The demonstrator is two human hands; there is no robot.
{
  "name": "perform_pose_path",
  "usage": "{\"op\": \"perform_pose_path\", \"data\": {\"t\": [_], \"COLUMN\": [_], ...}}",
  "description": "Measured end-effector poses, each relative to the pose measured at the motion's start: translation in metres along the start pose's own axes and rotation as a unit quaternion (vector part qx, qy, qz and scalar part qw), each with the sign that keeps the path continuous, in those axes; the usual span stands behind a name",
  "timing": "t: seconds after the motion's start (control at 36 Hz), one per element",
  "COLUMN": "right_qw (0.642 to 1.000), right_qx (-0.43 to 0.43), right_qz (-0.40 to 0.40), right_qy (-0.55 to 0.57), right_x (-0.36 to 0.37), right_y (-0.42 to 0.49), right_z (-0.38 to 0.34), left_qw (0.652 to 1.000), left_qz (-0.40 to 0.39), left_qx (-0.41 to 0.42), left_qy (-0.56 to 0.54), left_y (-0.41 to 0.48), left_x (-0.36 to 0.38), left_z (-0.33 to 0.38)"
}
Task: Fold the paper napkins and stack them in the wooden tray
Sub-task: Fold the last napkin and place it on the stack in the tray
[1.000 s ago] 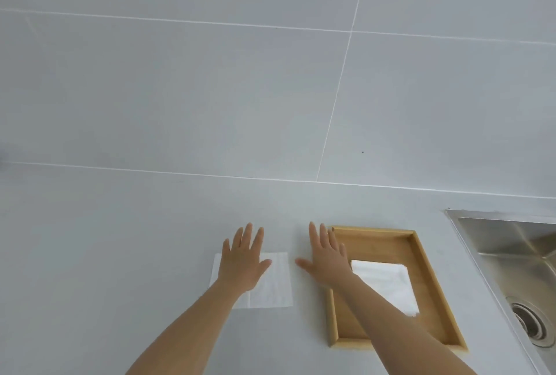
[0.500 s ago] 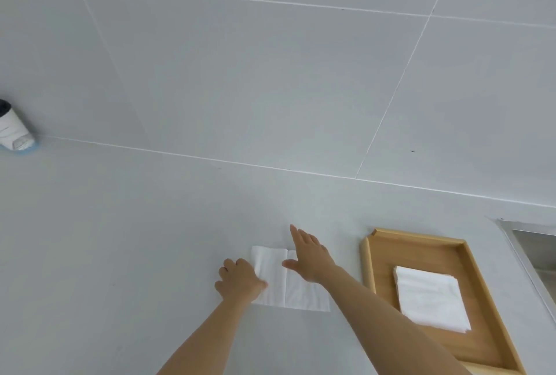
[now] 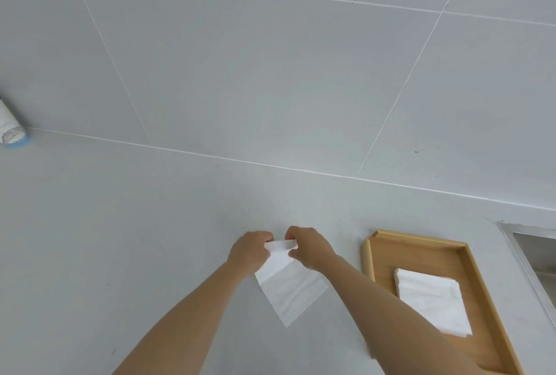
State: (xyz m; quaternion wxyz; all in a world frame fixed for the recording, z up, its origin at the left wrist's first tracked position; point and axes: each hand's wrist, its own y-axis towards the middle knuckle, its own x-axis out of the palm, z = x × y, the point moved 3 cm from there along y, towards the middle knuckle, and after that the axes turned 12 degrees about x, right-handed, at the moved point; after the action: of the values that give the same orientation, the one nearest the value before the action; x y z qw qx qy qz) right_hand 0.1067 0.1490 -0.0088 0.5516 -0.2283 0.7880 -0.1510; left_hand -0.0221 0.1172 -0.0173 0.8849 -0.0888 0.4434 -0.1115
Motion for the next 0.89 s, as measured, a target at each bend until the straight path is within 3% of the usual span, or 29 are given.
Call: {"op": "perform_pose_path", "data": {"t": [0.11,0.28,0.47,0.81,0.89], "right_qw": [0.999,0.998,0.998,0.987,0.982], "right_qx": [0.004,0.002,-0.013,-0.009,0.006], "right_qz": [0.044,0.063,0.046,-0.096,-0.131], "right_qy": [0.001,-0.022,-0.039,-0.130,-0.134], "right_x": [-0.010,-0.015,-0.008,0.011,0.012], "right_y": [0.002,-0.001,-0.011,-0.024,-0.024], "right_z": [0.001,0.006,0.011,0.030,0.034], "left_qw": [0.999,0.999,0.999,0.972,0.974], "left_qz": [0.043,0.034,-0.042,-0.228,-0.211], "left_qx": [0.013,0.028,0.025,-0.017,-0.039], "left_qy": [-0.018,0.017,0.008,-0.057,-0.069], "left_y": [0.009,0.012,0.004,-0.020,-0.021], "left_x": [-0.014,-0.020,-0.013,0.019,0.018], "left_z": [0.005,0.006,0.002,-0.009,-0.013]}}
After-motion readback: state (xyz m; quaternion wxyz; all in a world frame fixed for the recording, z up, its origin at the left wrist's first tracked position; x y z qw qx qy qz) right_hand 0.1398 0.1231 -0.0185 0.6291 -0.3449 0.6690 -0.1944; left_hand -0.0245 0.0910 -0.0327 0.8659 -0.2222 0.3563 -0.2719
